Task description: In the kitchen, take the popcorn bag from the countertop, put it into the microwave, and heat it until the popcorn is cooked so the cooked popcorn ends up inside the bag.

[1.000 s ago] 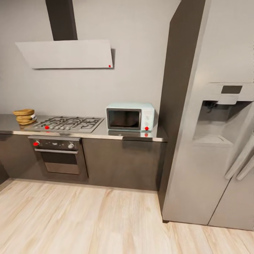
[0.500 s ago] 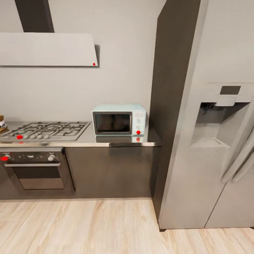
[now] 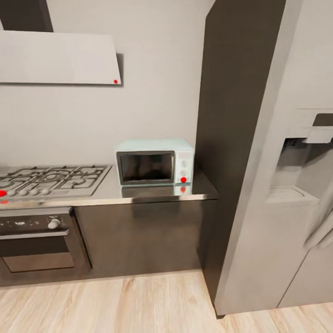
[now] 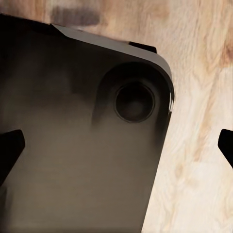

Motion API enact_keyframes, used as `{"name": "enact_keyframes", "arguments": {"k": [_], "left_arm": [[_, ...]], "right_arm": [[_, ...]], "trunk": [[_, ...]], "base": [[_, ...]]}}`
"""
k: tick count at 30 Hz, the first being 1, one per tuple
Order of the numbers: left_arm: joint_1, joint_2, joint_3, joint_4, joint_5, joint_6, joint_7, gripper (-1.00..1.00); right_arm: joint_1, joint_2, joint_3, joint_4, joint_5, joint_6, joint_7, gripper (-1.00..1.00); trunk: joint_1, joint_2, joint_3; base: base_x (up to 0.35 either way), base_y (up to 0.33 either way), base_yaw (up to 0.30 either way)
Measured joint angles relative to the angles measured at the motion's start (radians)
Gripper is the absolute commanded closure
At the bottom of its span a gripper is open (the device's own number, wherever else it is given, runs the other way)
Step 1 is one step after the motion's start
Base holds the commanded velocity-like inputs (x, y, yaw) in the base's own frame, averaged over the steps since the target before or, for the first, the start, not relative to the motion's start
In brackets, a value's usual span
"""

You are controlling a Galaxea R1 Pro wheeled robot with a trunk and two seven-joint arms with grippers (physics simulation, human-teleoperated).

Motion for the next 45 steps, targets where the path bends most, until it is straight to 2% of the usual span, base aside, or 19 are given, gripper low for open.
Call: {"name": "enact_keyframes", "arguments": {"k": [9, 21, 31, 33, 34, 35, 36, 37, 38, 39, 40, 41, 42, 43, 44, 45], "left_arm": [[0.000, 0.001, 0.001, -0.001, 0.001, 0.000, 0.003, -1.00], [0.000, 0.010, 0.002, 0.000, 0.008, 0.000, -0.003, -1.00], [0.000, 0.011, 0.002, 0.000, 0.008, 0.000, -0.003, -1.00], [0.000, 0.011, 0.002, 0.000, 0.008, 0.000, -0.003, -1.00], [0.000, 0.011, 0.003, 0.000, 0.008, -0.001, 0.000, -1.00], [0.000, 0.010, 0.003, 0.000, 0.008, -0.001, 0.003, -1.00], [0.000, 0.010, 0.003, 0.000, 0.008, -0.001, 0.007, -1.00], [0.000, 0.009, 0.003, 0.000, 0.008, -0.001, 0.007, -1.00], [0.000, 0.009, 0.003, -0.001, 0.007, -0.001, 0.008, -1.00], [0.000, 0.008, 0.003, -0.001, 0.006, -0.001, 0.008, -1.00], [0.000, 0.008, 0.003, -0.001, 0.006, -0.001, 0.008, -1.00], [0.000, 0.007, 0.003, -0.001, 0.005, -0.002, 0.008, -1.00], [0.000, 0.007, 0.003, -0.001, 0.005, -0.001, 0.008, -1.00], [0.000, 0.007, 0.003, -0.001, 0.005, -0.001, 0.008, -1.00], [0.000, 0.007, 0.003, -0.001, 0.005, -0.001, 0.008, -1.00], [0.000, 0.006, 0.003, -0.001, 0.005, -0.001, 0.008, -1.00]], "right_arm": [[0.000, 0.004, 0.002, 0.000, 0.000, 0.005, 0.000, -1.00], [0.000, 0.004, 0.002, 0.000, 0.000, 0.007, -0.002, -1.00], [0.000, -0.003, 0.006, -0.001, 0.002, 0.007, 0.016, -1.00], [0.000, 0.002, 0.005, -0.001, 0.019, 0.006, 0.012, -1.00], [0.000, 0.002, 0.000, -0.001, 0.044, 0.009, 0.004, -1.00], [0.000, -0.001, -0.002, -0.002, 0.046, 0.010, 0.006, -1.00], [-0.001, 0.004, 0.000, -0.081, 0.042, 0.084, 0.010, -1.00], [-0.001, 0.005, 0.000, -0.240, 0.037, 0.194, 0.011, -1.00], [-0.002, 0.007, -0.001, -0.474, 0.031, 0.504, 0.021, -1.00], [-0.007, 0.016, 0.000, -0.711, 0.028, 0.663, 0.029, -1.00], [-0.020, 0.030, 0.001, -0.966, 0.026, 0.741, 0.033, -1.00], [-0.069, 0.056, 0.001, -1.214, 0.024, 0.842, 0.037, -1.00], [-0.160, 0.088, 0.001, -1.323, 0.023, 0.947, 0.038, -1.00], [-0.216, 0.112, 0.000, -1.353, 0.024, 1.020, 0.038, -1.00], [-0.302, 0.147, 0.000, -1.377, 0.020, 1.116, 0.035, -1.00], [-0.390, 0.166, -0.001, -1.386, 0.022, 1.157, 0.035, -1.00]], "trunk": [[0.001, 0.000, 0.000], [0.001, 0.000, 0.000], [0.000, 0.000, 0.000], [0.000, 0.000, 0.000], [0.000, 0.000, 0.000], [0.001, 0.000, 0.000], [0.001, 0.000, 0.000], [0.001, 0.000, 0.000], [0.001, 0.000, 0.000], [0.001, 0.000, 0.000], [0.001, 0.000, 0.000], [0.000, 0.000, 0.000], [0.000, 0.000, 0.000], [0.000, 0.000, 0.000], [0.000, 0.000, 0.000], [0.000, 0.000, 0.000]], "base": [[0.044, 0.045, 0.002], [0.000, 0.000, 0.235], [0.000, 0.000, 0.021], [0.000, 0.000, 0.000], [0.000, 0.000, 0.000], [0.000, 0.000, 0.000], [0.000, 0.000, 0.000], [0.000, 0.000, 0.000], [0.000, 0.000, 0.000], [0.000, 0.000, 0.000], [0.000, 0.000, 0.000], [0.000, 0.000, 0.000], [0.000, 0.000, 0.000], [0.000, 0.000, 0.000], [0.000, 0.000, 0.000], [0.000, 0.000, 0.000]]}}
